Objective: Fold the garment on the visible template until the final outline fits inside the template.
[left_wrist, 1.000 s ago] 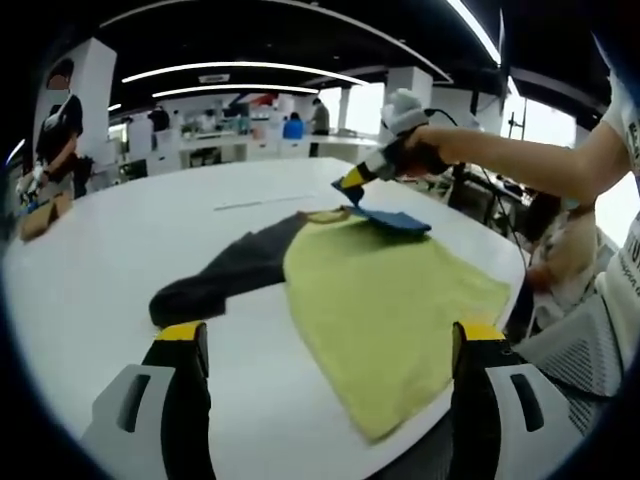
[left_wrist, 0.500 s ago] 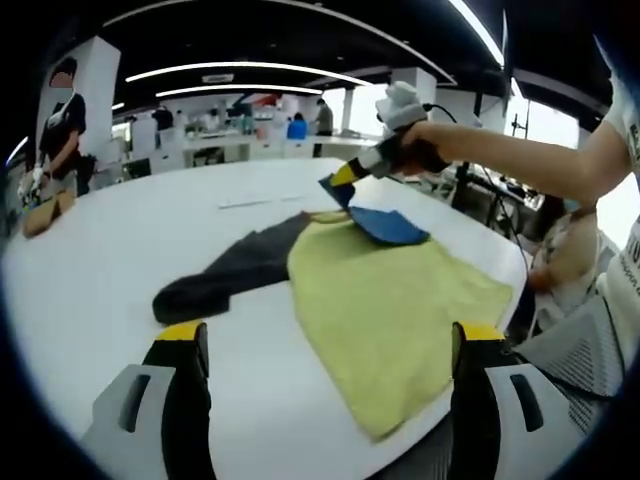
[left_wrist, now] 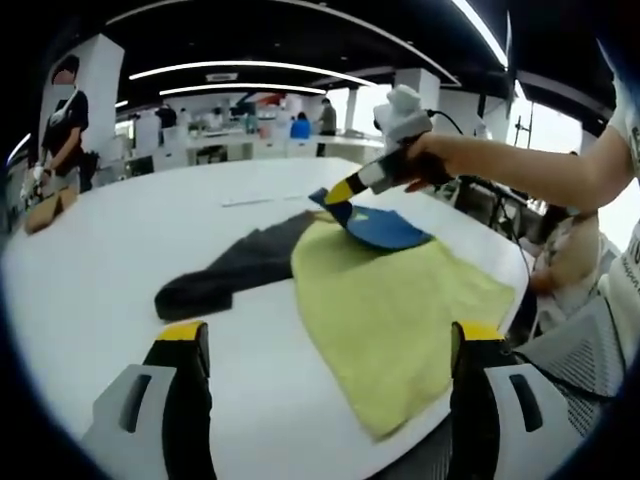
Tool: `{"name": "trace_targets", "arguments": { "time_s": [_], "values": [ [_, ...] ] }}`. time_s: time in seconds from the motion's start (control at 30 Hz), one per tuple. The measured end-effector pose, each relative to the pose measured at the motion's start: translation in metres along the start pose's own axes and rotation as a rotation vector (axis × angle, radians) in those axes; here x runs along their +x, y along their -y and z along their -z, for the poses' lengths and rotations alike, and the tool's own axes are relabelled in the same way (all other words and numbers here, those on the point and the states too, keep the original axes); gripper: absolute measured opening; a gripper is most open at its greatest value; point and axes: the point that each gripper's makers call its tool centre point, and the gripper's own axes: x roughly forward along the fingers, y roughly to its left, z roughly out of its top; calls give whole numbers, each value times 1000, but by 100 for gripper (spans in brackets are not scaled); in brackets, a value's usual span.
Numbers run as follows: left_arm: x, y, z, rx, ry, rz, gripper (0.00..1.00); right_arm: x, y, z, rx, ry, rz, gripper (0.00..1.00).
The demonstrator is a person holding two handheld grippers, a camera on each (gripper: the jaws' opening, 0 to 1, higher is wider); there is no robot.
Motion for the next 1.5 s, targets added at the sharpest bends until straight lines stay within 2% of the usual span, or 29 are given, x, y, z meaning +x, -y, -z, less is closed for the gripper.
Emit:
{"name": "trace_targets", "arguments": {
  "time_s": [0.13, 0.37, 0.53, 0.93, 1.1, 1.3, 1.37, 1.5],
  "values": [
    [1, 0, 1, -1, -2, 2, 97, 4, -10, 5, -1, -2, -27, 0],
    [1, 0, 0, -3, 0, 2, 97, 8, -31, 12, -52, -5, -103, 0],
    [1, 1, 0, -4, 1, 5, 96, 13, -35, 21, -53, -23, -108, 0],
    [0, 0, 0, -1, 3, -1, 95, 15, -59, 33, -109, -24, -195, 0],
    [1, 1, 0, 6, 3, 1, 95, 17, -58, 40, -104, -33, -192, 0],
    [0, 2, -1, 11, -1, 0, 96, 20, -56, 38, -80, -13, -179, 0],
    [0, 2, -2, 11, 2, 0, 97, 18, -55, 37, -64, -2, -183, 6],
    [0, 0, -3, 16, -3, -2, 98, 14, -50, 36, -84, 1, -160, 26]
  ]
}}
